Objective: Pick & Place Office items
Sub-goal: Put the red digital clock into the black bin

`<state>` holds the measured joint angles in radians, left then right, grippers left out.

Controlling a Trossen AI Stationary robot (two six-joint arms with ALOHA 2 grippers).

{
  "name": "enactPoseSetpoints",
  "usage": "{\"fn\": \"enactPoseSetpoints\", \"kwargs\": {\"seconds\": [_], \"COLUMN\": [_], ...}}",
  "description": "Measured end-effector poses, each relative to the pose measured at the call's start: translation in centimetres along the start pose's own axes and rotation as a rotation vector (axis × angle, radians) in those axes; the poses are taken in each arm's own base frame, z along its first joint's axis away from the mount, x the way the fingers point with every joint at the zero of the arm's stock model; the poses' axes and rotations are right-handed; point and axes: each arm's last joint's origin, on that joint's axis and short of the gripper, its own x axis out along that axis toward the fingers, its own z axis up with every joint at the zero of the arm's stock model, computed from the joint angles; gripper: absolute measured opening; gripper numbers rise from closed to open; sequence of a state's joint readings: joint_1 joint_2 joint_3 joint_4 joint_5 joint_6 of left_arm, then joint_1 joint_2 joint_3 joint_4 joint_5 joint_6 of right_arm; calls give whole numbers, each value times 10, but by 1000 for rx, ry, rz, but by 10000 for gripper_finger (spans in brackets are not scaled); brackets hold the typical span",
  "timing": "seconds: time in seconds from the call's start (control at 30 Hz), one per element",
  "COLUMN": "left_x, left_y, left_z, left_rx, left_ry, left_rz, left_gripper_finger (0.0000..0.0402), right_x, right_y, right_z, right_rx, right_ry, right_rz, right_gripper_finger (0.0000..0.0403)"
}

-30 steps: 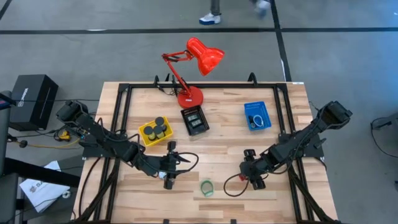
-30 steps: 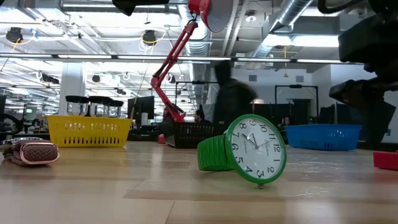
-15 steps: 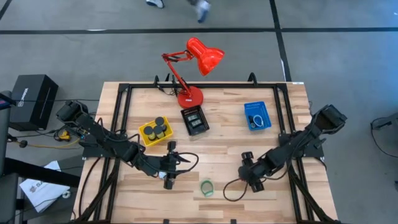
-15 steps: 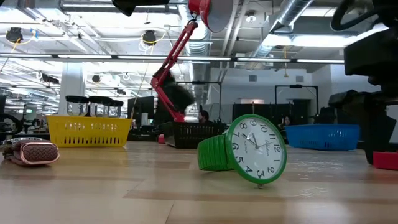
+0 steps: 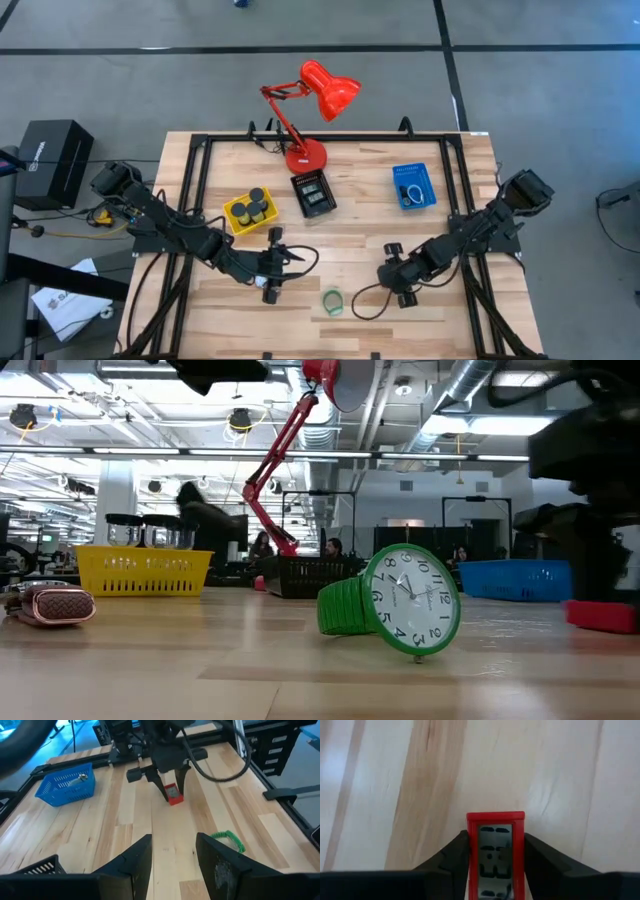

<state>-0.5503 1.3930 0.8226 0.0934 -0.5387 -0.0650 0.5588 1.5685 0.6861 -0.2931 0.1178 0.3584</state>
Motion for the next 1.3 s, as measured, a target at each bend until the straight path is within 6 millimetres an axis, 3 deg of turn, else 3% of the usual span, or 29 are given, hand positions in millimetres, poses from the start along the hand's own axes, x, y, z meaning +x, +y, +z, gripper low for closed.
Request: {"fn": "enactPoseSetpoints", "kwargs": {"seconds": [0.17,0.4,0.67,0.83,1.0,1.1,1.3], "left_x": [0,0,0,1,2,2,2], "left_y": [0,0,1,1,3,4,4], "left_z": [0,0,0,0,0,0,1], "left_rx": [1,4,4,4,2,0,-3], "left_ry": [2,0,-4,-2,0,0,-5], "left_rz": [1,0,2,5,11,13,14], "left_gripper_finger": [147,147,147,147,147,147,147], "right_x": [1,-4,-40,-55,-47,-31,-11], "right_y": [-13,-45,-114,-157,-192,-206,-226], "right_z": [13,49,111,125,134,139,152], "right_rx": [63,35,67,-90,-73,-72,-58], "right_ry": [-91,-325,-584,-610,-608,-577,-390], "right_rz": [-10,-37,-227,-324,-343,-301,-240], "right_gripper_finger": [145,149,159,163,153,154,162]}}
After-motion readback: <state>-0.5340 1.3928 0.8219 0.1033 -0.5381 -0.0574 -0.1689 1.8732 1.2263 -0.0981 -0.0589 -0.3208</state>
